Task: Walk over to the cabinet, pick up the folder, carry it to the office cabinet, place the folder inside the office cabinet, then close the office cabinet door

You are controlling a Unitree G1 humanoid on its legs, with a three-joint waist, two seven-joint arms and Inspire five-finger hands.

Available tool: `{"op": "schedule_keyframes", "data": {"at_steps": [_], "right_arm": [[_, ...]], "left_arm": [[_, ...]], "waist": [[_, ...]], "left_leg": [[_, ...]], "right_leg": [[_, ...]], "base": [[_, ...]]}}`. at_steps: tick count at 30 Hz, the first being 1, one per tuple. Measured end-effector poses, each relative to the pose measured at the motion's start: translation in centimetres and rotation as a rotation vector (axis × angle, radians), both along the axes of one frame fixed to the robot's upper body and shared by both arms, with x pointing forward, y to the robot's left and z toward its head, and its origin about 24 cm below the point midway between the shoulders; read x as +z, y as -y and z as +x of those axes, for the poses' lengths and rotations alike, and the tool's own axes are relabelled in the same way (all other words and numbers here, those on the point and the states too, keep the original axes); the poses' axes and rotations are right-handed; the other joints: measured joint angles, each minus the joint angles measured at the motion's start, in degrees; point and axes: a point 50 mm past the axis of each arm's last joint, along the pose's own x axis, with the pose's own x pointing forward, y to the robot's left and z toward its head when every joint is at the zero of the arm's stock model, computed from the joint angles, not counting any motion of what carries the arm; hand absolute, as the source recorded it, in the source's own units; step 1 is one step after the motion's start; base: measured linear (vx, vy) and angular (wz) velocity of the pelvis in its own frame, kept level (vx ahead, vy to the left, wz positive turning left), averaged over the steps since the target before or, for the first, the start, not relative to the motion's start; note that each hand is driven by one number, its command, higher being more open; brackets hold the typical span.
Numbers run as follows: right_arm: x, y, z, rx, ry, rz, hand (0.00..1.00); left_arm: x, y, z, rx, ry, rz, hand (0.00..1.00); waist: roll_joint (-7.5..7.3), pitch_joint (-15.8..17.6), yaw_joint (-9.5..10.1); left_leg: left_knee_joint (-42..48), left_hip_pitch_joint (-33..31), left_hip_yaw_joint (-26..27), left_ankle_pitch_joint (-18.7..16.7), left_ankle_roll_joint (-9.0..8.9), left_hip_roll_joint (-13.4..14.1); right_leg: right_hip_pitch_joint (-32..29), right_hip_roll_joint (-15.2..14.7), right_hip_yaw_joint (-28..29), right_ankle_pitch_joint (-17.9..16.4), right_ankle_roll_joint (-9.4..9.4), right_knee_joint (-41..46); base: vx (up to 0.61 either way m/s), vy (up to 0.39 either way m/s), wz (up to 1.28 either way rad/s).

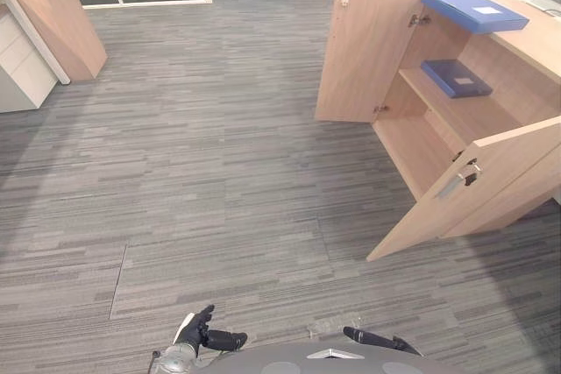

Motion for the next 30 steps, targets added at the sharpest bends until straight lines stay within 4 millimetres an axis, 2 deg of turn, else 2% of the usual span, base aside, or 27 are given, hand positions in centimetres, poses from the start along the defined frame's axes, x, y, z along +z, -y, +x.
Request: {"op": "schedule_keyframes", "data": {"at_steps": [4, 7, 8, 10, 11, 13, 14, 16, 18, 20, 21, 23, 25, 26, 27, 29, 30], "right_arm": [[0.0, -0.1, 0.1, -0.001, 0.004, 0.004, 1.00], [0.1, -0.1, 0.6, 0.001, 0.013, 0.002, 1.00], [0.1, -0.1, 0.8, -0.004, 0.020, 0.004, 1.00], [0.1, -0.1, 0.7, -0.032, 0.026, 0.013, 1.00], [0.1, -0.1, 0.4, -0.044, 0.022, 0.015, 1.00], [0.2, 0.1, 0.8, -0.081, 0.049, 0.018, 1.00], [0.3, 0.1, 1.1, -0.117, 0.079, 0.023, 1.00], [0.2, -0.1, 0.6, -0.148, 0.085, 0.032, 1.00], [0.3, -0.1, 0.7, -0.162, 0.092, 0.034, 1.00], [0.2, -0.2, 0.6, -0.181, 0.093, 0.038, 1.00], [0.2, -0.3, 0.5, -0.184, 0.090, 0.040, 1.00], [0.0, -1.0, 0.4, -0.199, 0.086, 0.059, 1.00], [0.0, -1.3, 0.3, -0.213, 0.082, 0.069, 1.00], [0.0, -1.1, 0.2, -0.222, 0.079, 0.067, 1.00], [0.1, -0.5, 0.3, -0.211, 0.085, 0.055, 1.00], [0.3, 0.3, 0.5, -0.169, 0.082, 0.023, 1.00], [0.3, 0.4, 0.8, -0.156, 0.085, 0.015, 1.00]], "left_arm": [[0.2, -0.1, 0.5, -0.029, 0.021, 0.015, 1.00], [0.5, 0.1, 1.1, -0.063, 0.044, 0.022, 1.00], [0.7, 0.1, 1.5, -0.085, 0.062, 0.025, 1.00], [0.9, 0.0, 1.9, -0.103, 0.082, 0.027, 1.00], [1.0, 0.0, 1.9, -0.094, 0.085, 0.023, 1.00], [0.9, 0.1, 1.7, -0.088, 0.082, 0.020, 1.00], [0.9, 0.0, 1.6, -0.083, 0.079, 0.020, 1.00], [0.9, -0.1, 1.5, -0.086, 0.073, 0.023, 1.00], [0.9, -0.1, 1.8, -0.093, 0.079, 0.019, 1.00], [1.0, -0.1, 2.0, -0.097, 0.082, 0.015, 1.00], [1.0, -0.2, 2.0, -0.100, 0.082, 0.014, 1.00], [1.2, -0.9, 2.1, -0.108, 0.078, 0.022, 1.00], [1.0, -1.2, 1.9, -0.093, 0.065, 0.032, 1.00], [0.9, -1.1, 1.8, -0.087, 0.057, 0.030, 1.00], [0.6, -0.3, 1.7, -0.080, 0.043, 0.011, 1.00], [0.2, 0.5, 1.2, -0.063, 0.025, -0.013, 1.00], [0.2, 0.6, 1.3, -0.064, 0.023, -0.016, 1.00]], "waist": [[-0.41, 1.0, -0.04], [-0.58, 1.6, 0.06], [-1.02, 2.3, 0.07], [-1.50, 2.8, 0.07], [-1.22, 3.0, 0.14], [-1.28, 3.9, 0.17], [-0.70, 4.2, -0.04], [-0.94, 4.3, -0.43], [-0.60, 4.2, -0.56], [-0.32, 4.4, -0.57], [-0.49, 4.5, -0.57], [-2.32, 4.4, -0.54], [-3.31, 4.1, -0.53], [-2.81, 3.9, -0.71], [-0.84, 3.3, -0.79], [2.02, 2.7, -0.80], [2.26, 2.7, -0.85]], "left_leg": [[0.0, 0.9, -0.5, 0.0, 0.00, -0.1], [0.0, 0.9, -0.4, -0.1, 0.02, -0.3], [0.0, 1.0, -0.3, -0.3, -0.15, -0.8], [0.0, 1.1, 0.4, -1.1, 1.31, -2.4], [0.0, 1.4, 0.5, -1.4, 1.88, -2.8], [0.0, 2.3, 1.6, -1.9, 2.68, -3.1], [0.0, 3.7, 1.8, -2.3, 3.29, -3.1], [0.0, 4.9, 1.7, -3.0, 3.21, -2.6], [1.0, 4.8, 1.5, -3.8, 2.40, -1.1], [2.4, 4.5, 0.9, -5.5, 0.52, 2.2], [2.6, 4.5, 0.5, -5.9, -0.10, 2.8], [3.0, 5.0, -0.2, -7.4, -1.97, 2.9], [4.1, 5.9, -1.6, -10.0, -3.49, 2.8], [5.2, 5.9, -2.6, -11.9, -4.64, 4.0], [6.1, 5.8, -3.1, -13.3, -5.68, 7.1], [6.9, 5.3, -3.0, -14.2, -7.25, 11.0], [7.2, 5.1, -3.0, -14.0, -7.62, 12.0]], "right_leg": [[0.9, -0.1, -0.7, -0.1, 0.08, 0.5], [-1.1, -0.9, -0.7, -2.3, 0.48, 5.3], [-2.9, -1.9, -0.7, -4.6, 1.03, 9.9], [-6.9, -4.9, -1.3, -8.4, 2.42, 18.8], [-8.0, -5.8, -2.2, -8.8, 2.61, 21.5], [-11.9, -8.0, -4.6, -8.8, 2.67, 30.7], [-14.4, -9.8, -6.8, -9.0, 1.88, 36.6], [-15.9, -10.3, -7.8, -9.9, 0.85, 38.2], [-17.4, -9.2, -8.4, -9.9, 0.81, 34.0], [-18.7, -5.1, -8.0, -7.7, 2.90, 22.4], [-18.8, -4.2, -7.6, -6.1, 2.74, 18.5], [-19.2, -4.1, -6.8, -0.4, 2.59, 10.7], [-19.0, -4.4, -6.8, 1.7, 0.92, 8.8], [-19.0, -4.0, -7.0, 6.3, -2.16, 9.8], [-19.1, -1.8, -8.7, 5.0, -3.37, 11.4], [-18.9, 1.6, -11.0, 2.8, -5.23, 12.0], [-18.9, 2.3, -11.5, 2.0, -6.31, 12.5]], "base": [[-0.02, -0.027, 0.05], [-0.03, -0.008, 0.00], [-0.05, 0.034, 0.04], [-0.05, 0.074, 0.01], [-0.02, 0.071, -0.08], [-0.01, 0.074, -0.18], [0.05, 0.107, -0.20], [0.11, 0.071, -0.09], [0.18, -0.005, 0.03], [0.26, -0.056, 0.14], [0.22, -0.055, 0.22], [0.30, -0.136, 0.30], [0.37, -0.214, 0.39], [0.56, -0.322, 0.41], [0.59, -0.325, 0.37], [0.49, -0.246, 0.22], [0.52, -0.273, 0.27]]}}
